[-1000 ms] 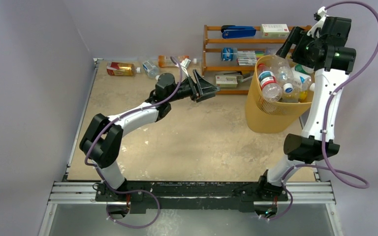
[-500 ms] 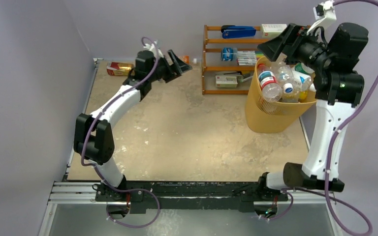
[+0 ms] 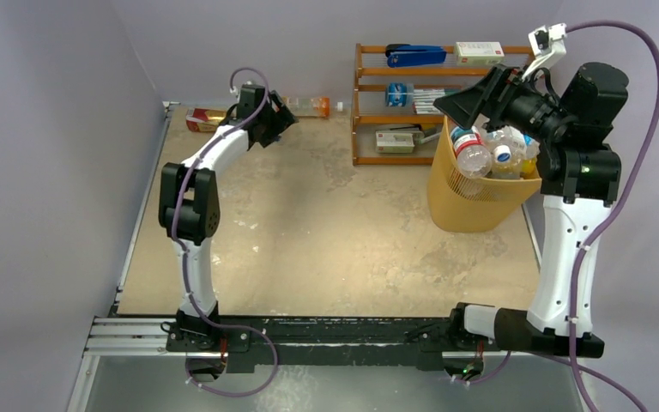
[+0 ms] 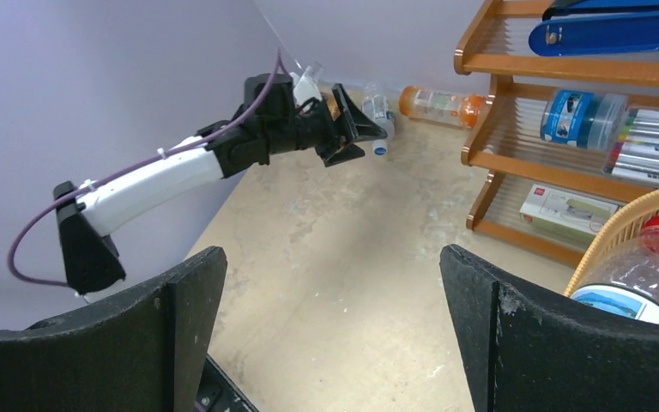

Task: Put the plastic bottles in the bin
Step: Pick up the plastic bottle at the center of the board.

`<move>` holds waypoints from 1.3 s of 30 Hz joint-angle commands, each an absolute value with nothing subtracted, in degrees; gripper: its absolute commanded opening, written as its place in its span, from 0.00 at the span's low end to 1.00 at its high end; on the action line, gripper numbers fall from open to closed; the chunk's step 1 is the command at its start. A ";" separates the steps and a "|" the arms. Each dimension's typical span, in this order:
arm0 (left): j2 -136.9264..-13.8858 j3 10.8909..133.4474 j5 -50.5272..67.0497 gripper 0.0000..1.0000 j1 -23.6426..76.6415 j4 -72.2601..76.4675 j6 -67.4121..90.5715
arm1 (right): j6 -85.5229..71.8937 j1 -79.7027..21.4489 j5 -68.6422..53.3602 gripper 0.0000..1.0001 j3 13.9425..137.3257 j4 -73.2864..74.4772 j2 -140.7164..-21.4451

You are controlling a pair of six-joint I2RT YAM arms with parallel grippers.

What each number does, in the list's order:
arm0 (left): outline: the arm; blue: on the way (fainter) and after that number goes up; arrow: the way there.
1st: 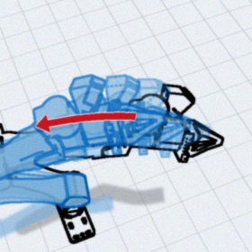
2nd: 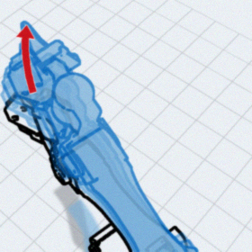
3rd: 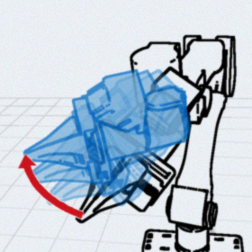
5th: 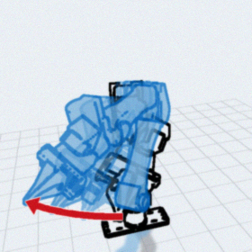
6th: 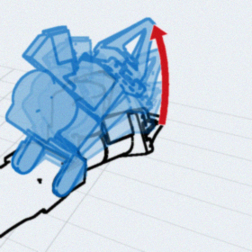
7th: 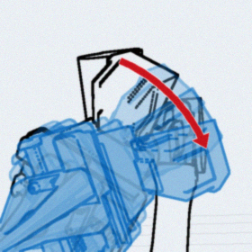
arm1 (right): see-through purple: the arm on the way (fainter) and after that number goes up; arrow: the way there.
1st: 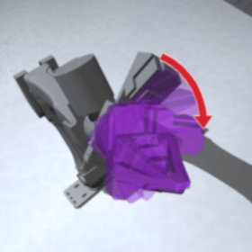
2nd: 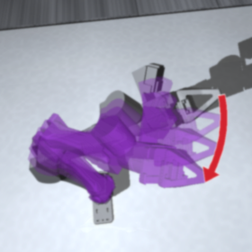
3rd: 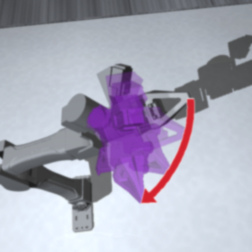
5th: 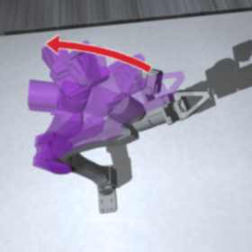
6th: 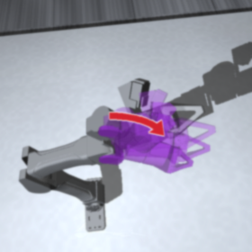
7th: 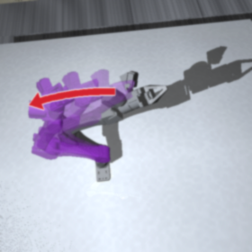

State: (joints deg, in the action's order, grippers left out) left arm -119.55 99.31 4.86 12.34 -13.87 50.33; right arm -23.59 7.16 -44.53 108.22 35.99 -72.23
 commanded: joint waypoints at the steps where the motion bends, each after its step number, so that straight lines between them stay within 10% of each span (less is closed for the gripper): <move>1: -122.17 102.63 -3.77 0.75 10.92 -15.83 51.27 | -22.56 6.86 -46.99 0.96 106.02 32.52 -70.98; 27: -135.78 108.09 -13.33 0.70 10.81 -11.50 57.43 | -19.36 6.68 -49.16 0.95 94.89 28.09 -70.14; 39: -135.37 105.80 -12.66 0.26 10.66 -9.91 55.64 | -19.48 6.68 -49.71 0.94 94.26 28.13 -69.22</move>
State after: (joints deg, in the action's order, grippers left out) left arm -136.29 106.19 -12.43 11.00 -10.72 57.34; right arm -20.12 7.01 -47.72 93.93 30.50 -71.48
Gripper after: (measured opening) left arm 0.348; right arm 0.945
